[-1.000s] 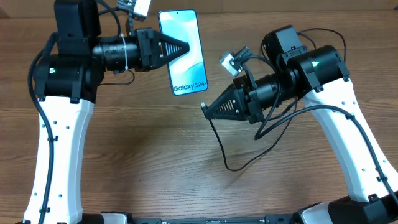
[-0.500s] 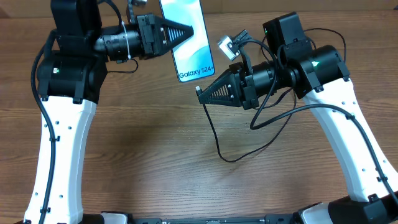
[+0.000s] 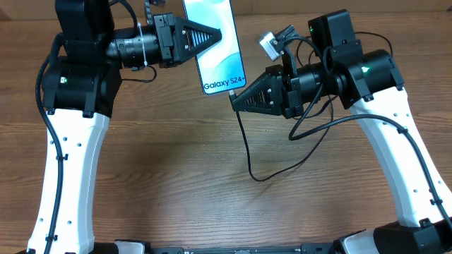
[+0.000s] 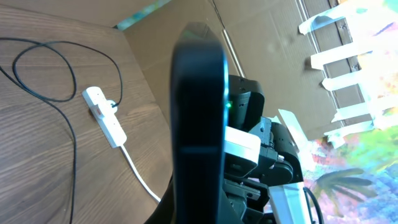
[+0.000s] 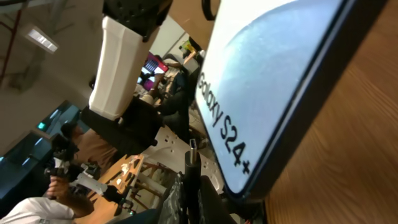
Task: Plug charger to phone and switch on socket
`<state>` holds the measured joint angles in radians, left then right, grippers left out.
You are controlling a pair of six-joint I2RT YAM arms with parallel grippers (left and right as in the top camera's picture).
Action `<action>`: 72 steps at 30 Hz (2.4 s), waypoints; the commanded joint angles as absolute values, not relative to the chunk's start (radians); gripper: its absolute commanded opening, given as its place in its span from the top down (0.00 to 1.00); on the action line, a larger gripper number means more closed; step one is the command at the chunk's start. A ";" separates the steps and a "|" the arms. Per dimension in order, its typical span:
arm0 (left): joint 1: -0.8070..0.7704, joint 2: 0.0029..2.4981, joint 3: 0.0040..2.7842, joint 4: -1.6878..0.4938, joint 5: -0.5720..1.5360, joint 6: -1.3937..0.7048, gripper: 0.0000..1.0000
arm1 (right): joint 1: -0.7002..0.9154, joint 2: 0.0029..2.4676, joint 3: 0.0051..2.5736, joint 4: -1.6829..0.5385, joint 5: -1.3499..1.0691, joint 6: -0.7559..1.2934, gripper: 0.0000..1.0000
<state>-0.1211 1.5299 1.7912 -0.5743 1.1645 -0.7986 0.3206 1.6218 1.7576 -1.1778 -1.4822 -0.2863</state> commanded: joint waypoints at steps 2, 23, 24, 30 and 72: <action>-0.125 1.523 1.808 -0.529 1.200 -0.831 0.96 | 0.318 1.601 1.779 -1.174 -1.524 -0.280 0.96; -0.151 1.523 1.808 -0.429 1.201 -0.898 0.96 | 0.318 1.601 1.779 -1.081 -1.520 -0.205 0.96; -0.151 1.523 1.808 -0.429 1.202 -0.898 0.96 | 0.318 1.601 1.779 -1.081 -1.519 -0.205 0.96; -0.151 1.523 1.808 -0.429 1.206 -0.898 0.96 | 0.318 1.601 1.779 -1.078 -1.505 -0.204 0.96; -0.151 1.523 1.808 -0.422 1.295 -0.815 0.96 | 0.318 1.601 1.779 -0.844 -1.380 0.058 0.96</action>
<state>-0.1242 1.5299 1.7924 -0.4095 1.1736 -0.8379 0.3214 1.6215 1.7576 -0.8879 -1.4349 0.0055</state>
